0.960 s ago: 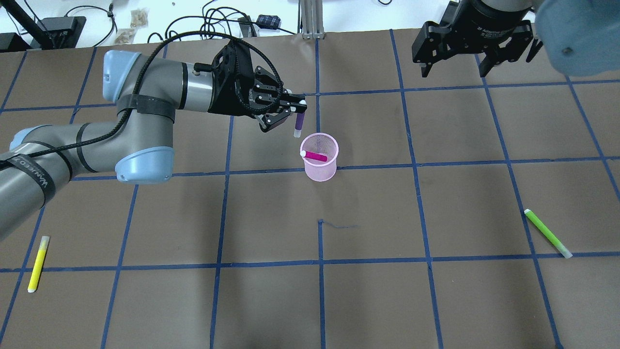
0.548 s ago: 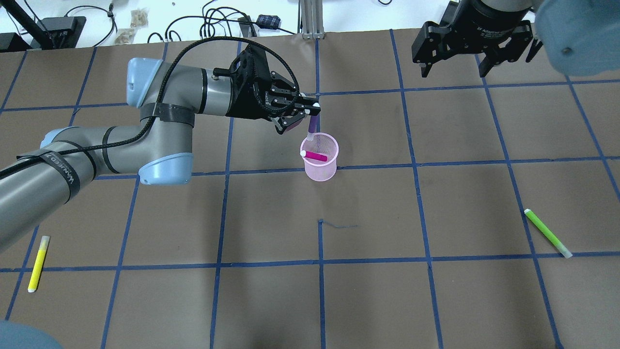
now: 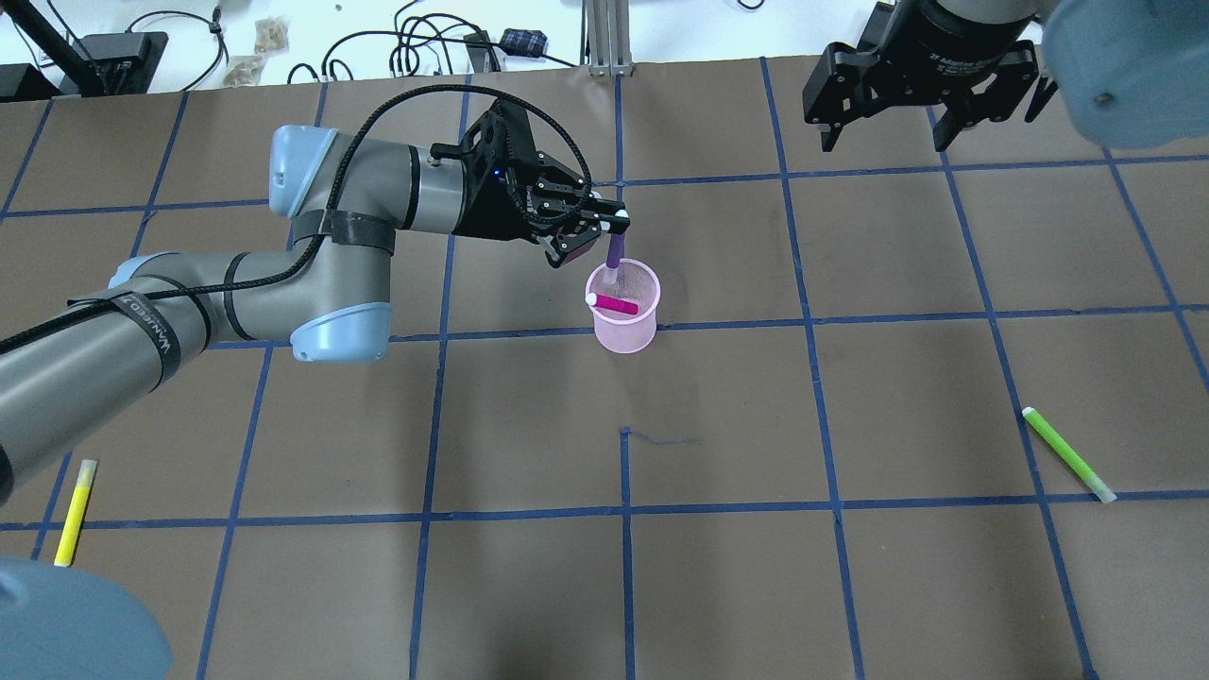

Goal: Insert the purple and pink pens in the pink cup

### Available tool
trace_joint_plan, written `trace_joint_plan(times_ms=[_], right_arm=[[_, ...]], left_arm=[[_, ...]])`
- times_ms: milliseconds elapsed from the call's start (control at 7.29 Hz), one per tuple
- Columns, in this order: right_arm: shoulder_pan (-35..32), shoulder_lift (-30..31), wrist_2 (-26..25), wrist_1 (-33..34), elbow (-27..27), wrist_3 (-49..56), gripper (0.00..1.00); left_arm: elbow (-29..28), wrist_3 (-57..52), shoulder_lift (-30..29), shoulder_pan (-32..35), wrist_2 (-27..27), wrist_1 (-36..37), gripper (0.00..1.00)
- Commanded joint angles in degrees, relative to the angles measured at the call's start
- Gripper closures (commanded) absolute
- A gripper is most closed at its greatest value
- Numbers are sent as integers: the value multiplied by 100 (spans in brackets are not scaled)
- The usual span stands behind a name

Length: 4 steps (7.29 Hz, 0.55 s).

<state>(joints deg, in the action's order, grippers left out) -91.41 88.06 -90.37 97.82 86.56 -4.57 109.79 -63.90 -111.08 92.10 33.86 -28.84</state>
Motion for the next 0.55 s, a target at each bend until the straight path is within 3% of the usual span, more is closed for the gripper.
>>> trace_joint_plan(times_ms=[0,137,274,411], right_arm=[[0,0,-7,-9,1,0,0],[0,0,-16,-9,1,0,0],[0,0,-16,-9,1,0,0],[0,0,-16,-9,1,0,0]], left_arm=[[7,52,-71,-8,-11,19,89],[16,44,-115,1,67,10,55],[34,53,-133,19,68,19,1],[34,44,-133,10,68,19,0]])
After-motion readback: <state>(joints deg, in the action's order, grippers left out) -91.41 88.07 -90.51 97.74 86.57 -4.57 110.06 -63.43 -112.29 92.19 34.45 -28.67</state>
